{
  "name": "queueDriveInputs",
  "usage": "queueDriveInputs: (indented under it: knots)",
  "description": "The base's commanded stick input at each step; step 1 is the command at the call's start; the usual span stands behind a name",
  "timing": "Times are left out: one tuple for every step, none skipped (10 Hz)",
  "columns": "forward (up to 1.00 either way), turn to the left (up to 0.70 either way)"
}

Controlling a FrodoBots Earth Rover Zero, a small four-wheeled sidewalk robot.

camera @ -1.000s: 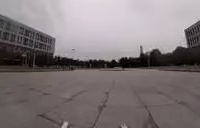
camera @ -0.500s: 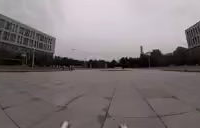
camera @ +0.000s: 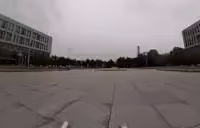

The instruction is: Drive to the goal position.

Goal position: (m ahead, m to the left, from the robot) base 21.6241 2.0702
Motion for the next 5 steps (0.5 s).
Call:
queueDriveInputs:
  knots:
    - [0.70, 0.00]
    - [0.70, 0.00]
    - [0.70, 0.00]
    - [0.70, 0.00]
    - [0.70, 0.00]
